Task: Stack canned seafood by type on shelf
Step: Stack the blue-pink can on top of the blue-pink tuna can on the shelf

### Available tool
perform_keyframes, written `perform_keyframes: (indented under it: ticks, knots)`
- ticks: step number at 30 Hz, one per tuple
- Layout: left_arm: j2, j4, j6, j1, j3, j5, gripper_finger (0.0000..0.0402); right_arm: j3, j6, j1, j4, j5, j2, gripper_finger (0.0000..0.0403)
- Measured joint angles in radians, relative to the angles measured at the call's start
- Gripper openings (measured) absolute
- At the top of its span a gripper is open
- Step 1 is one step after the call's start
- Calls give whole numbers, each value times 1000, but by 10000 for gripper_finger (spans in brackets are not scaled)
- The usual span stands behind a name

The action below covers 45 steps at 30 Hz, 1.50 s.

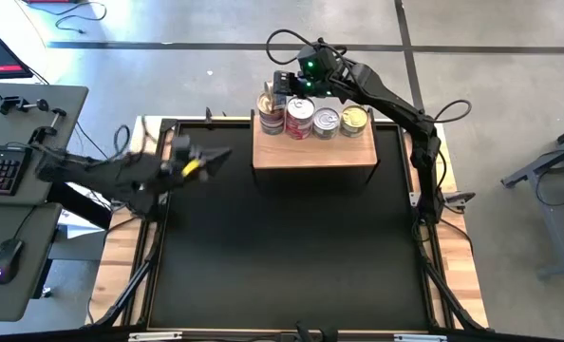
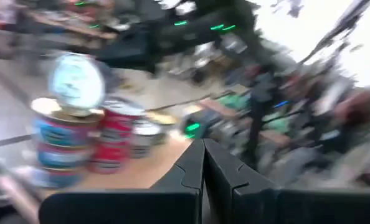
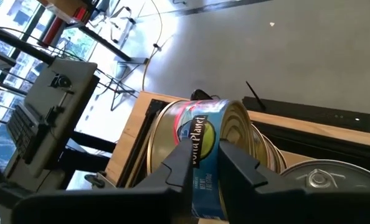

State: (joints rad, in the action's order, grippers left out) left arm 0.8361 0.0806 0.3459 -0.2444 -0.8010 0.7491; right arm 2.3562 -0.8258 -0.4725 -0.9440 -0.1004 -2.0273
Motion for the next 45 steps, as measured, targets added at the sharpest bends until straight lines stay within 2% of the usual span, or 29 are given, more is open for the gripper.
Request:
perform_keyframes:
  ticks: [5, 9, 16, 20, 26, 31, 38, 41, 45]
  knots:
    - [91, -244, 10, 283, -142, -226, 0, -1, 50, 0, 16, 1, 0, 47]
    - [186, -235, 31, 435, -157, -398, 0, -3, 116, -5, 34, 50, 2, 77]
    - [296, -94, 34, 559, -159, -425, 0, -3, 181, -15, 20, 79, 3, 184]
    - [356, 12, -12, 618, -159, -468, 0, -3, 206, -15, 20, 86, 3, 216]
    - [433, 104, -71, 710, -159, -602, 0, -3, 205, -19, 31, 101, 3, 221]
    - [418, 105, -152, 764, -159, -664, 0, -3, 192, -17, 56, 102, 3, 221]
    - [381, 112, -209, 824, -159, -701, 0, -3, 169, -16, 112, 121, 4, 215]
    - [398, 129, -209, 850, -159, -768, 0, -2, 156, -16, 103, 122, 15, 215]
    - [425, 145, -196, 850, -159, -840, 0, -2, 191, -24, -3, 92, 49, 199]
